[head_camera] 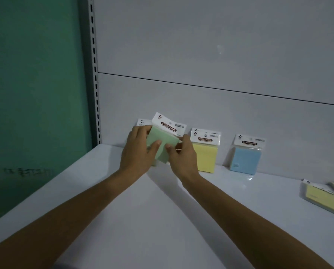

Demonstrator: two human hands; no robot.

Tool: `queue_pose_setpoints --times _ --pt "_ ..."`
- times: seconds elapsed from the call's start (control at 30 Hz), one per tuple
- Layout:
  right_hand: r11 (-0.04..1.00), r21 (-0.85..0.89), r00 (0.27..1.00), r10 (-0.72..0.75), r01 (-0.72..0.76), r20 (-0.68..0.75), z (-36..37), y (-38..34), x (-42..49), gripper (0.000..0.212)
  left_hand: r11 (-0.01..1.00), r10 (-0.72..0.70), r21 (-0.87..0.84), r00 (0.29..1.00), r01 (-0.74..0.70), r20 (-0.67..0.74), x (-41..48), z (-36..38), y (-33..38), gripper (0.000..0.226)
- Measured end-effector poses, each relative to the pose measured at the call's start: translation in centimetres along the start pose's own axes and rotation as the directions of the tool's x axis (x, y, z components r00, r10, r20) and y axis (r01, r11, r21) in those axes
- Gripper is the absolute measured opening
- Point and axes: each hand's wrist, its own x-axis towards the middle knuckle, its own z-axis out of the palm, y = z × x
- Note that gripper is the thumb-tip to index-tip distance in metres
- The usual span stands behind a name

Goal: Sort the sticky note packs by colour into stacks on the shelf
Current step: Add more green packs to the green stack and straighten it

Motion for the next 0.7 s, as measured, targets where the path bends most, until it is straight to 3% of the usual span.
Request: queue_pose_setpoints --times 0.2,0.33,0.43,0.5,0.57,0.7 --pt "0.953 -0.298 0.999 -0.048 0.047 0.005 3.8 1.4 1.3 0.034 0.988 -0.153 0.011 0.987 0.153 0.049 1.0 -1.4 -3.5 0.038" --pt "0.961 -0.266 0.993 0.099 -0.078 0.068 3.8 3.8 1.1 0.068 0.963 -0.270 0.025 0.961 0.268 0.065 0.4 -0.7 -5.8 0.052" --pt "0.928 -0.363 0.981 0.139 -0.081 0.135 4.0 5.3 0.8 0.069 0.917 -0.391 -0.016 0.909 0.398 0.146 0.6 -0.2 -6.9 0.056" --pt "0.878 -0.476 0.977 0.061 0.044 0.203 4.3 5.2 0.8 0.053 0.931 -0.361 0.038 0.897 0.363 0.254 0.6 0.0 -6.9 0.042" --pt "0.821 -0.545 0.959 -0.010 0.169 0.283 4.5 5.0 0.7 0.042 0.951 -0.308 0.123 0.895 0.283 0.321 0.3 0.3 -6.8 0.044" --pt "0.783 -0.557 0.933 -0.078 0.276 0.352 4.4 4.9 0.6 0.046 0.963 -0.264 0.155 0.899 0.223 0.350 0.3 0.4 -6.7 0.049"
